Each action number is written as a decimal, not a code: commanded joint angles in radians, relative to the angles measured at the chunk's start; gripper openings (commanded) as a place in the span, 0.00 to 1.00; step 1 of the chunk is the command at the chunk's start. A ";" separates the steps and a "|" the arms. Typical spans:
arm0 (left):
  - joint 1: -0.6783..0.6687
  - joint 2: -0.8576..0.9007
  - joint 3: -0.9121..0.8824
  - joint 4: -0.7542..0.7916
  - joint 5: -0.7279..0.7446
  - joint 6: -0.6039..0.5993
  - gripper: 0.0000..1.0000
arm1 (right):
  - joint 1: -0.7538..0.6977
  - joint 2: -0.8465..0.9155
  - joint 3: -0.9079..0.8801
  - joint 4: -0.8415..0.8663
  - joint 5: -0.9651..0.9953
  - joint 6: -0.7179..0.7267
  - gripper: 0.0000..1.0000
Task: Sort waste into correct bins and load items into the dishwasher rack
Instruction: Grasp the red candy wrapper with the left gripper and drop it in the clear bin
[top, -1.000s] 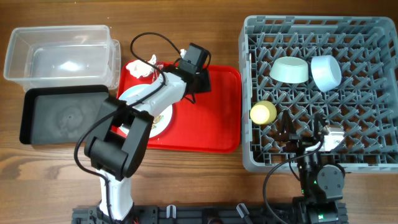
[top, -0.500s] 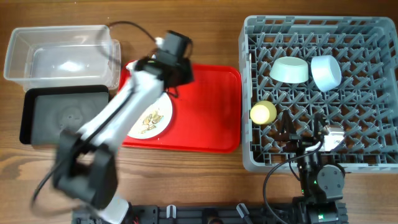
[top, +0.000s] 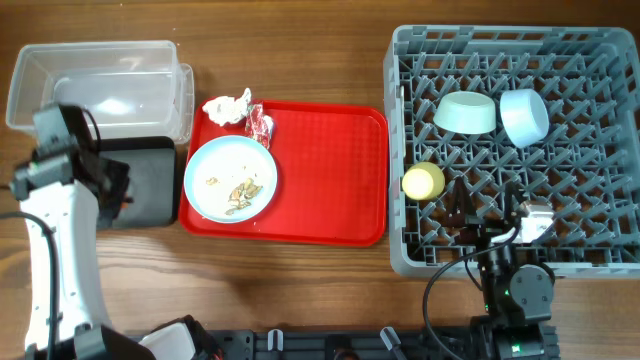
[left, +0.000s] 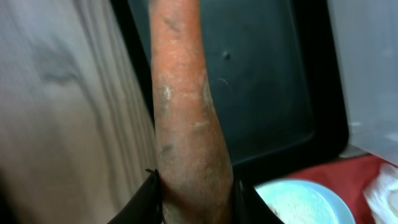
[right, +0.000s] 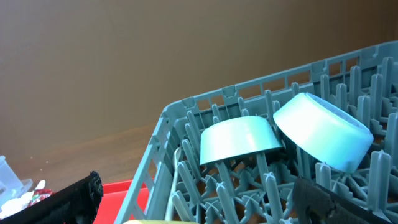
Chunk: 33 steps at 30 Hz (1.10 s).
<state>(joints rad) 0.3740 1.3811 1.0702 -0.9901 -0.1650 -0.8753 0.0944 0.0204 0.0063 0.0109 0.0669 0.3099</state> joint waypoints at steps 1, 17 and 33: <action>0.014 0.004 -0.168 0.187 0.150 -0.013 0.19 | -0.002 -0.003 -0.001 0.002 -0.017 0.008 1.00; -0.325 -0.027 0.138 0.182 0.314 0.438 0.62 | -0.002 -0.003 -0.001 0.002 -0.017 0.008 1.00; -0.660 0.606 0.138 0.640 0.112 0.682 0.48 | -0.002 -0.003 -0.001 0.002 -0.017 0.008 1.00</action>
<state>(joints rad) -0.2810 1.9568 1.2106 -0.3595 -0.0402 -0.1905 0.0944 0.0216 0.0063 0.0086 0.0669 0.3099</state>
